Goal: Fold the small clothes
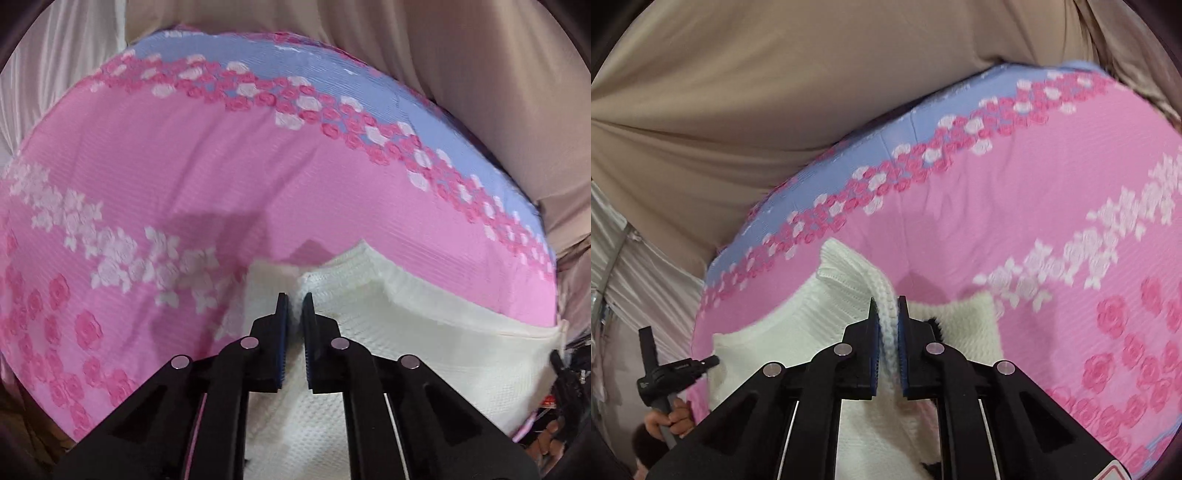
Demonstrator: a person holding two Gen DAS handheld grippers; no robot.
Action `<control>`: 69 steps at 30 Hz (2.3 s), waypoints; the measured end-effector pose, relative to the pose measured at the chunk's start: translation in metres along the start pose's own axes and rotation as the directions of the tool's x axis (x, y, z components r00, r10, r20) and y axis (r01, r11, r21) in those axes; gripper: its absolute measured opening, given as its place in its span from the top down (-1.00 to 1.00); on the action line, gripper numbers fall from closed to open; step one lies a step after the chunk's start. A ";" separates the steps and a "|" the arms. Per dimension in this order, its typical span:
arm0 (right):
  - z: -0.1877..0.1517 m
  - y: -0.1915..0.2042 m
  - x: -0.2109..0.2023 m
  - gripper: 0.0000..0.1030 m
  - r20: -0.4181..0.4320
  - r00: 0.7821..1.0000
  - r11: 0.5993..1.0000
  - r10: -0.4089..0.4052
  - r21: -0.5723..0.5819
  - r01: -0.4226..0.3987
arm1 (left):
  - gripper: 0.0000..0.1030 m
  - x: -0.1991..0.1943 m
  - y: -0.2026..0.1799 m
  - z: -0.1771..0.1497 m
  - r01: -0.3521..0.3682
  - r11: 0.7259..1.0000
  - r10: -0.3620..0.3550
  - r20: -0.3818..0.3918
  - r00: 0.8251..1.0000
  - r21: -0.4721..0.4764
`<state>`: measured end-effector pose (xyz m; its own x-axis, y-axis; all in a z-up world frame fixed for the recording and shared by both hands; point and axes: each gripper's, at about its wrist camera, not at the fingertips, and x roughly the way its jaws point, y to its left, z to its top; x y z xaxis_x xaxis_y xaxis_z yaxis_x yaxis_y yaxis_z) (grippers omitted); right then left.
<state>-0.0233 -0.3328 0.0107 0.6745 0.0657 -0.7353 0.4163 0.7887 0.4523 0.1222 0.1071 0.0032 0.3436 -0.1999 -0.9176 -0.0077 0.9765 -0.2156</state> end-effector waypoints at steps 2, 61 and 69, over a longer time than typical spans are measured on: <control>0.000 -0.010 0.024 0.86 -0.047 0.997 0.998 -0.059 -0.001 0.058 | 0.86 0.025 0.003 0.003 -0.009 1.000 0.008 -0.054 0.999 -0.015; -0.042 0.028 0.033 0.74 -0.219 0.954 0.958 -0.202 -0.247 0.146 | -0.08 -0.005 0.015 -0.060 -0.104 0.994 0.102 -0.036 0.994 -0.045; -0.111 0.139 0.074 0.74 -0.423 0.903 0.888 -0.072 -0.440 -0.136 | -0.12 -0.022 0.049 -0.091 -0.104 0.986 0.098 -0.051 0.994 -0.132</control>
<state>0.0170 -0.1504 -0.0371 0.3218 0.2612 -0.9100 0.0098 0.9602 0.2791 0.0287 0.1522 -0.0174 0.2926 -0.1070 -0.9502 -0.1678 0.9726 -0.1612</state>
